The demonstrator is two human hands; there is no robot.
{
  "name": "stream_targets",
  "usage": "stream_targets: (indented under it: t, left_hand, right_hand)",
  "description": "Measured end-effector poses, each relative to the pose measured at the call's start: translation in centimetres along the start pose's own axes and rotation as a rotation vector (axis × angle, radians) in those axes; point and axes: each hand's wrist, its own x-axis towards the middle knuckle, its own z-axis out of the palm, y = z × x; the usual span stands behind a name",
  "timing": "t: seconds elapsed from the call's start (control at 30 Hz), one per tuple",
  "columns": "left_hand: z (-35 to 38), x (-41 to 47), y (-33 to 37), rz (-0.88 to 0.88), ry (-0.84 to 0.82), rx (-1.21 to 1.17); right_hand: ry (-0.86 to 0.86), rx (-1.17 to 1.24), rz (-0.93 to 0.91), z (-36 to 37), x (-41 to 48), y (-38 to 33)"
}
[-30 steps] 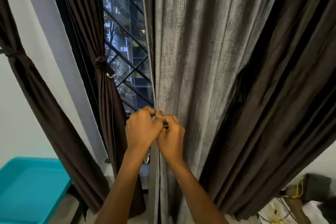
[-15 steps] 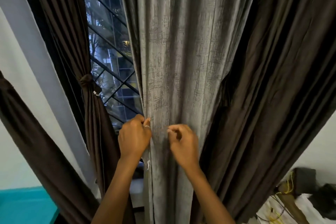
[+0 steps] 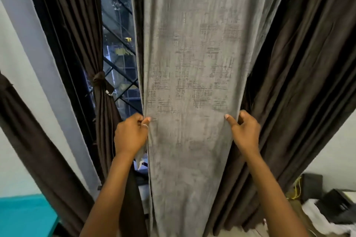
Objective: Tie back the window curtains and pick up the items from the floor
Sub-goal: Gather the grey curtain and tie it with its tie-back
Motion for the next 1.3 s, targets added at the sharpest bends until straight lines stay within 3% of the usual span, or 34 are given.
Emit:
stream_targets:
  t: [0.23, 0.47, 0.83, 1.13, 1.3]
  left_hand:
    - [0.2, -1.2, 0.3, -0.015, 0.028, -0.035]
    - [1.2, -3.6, 3.0, 0.012, -0.005, -0.083]
    - [1.8, -4.4, 4.6, 0.021, -0.028, -0.133]
    - [1.5, -5.1, 6.1, 0.089, -0.183, -0.168]
    - [1.7, -4.5, 8.4, 0.049, -0.121, 0.033]
  right_hand:
    - [0.066, -0.065, -0.077, 1.1, -2.3, -1.3]
    - [-0.037, -0.03, -0.202, 5.3, -7.5, -5.0]
    - [-0.117, -0.025, -0.222, 9.9, -10.9, -7.9]
    - [-0.102, -0.05, -0.272, 9.0, -10.8, -7.4]
    - [-0.095, -0.104, -0.311, 9.2, -10.8, -7.2]
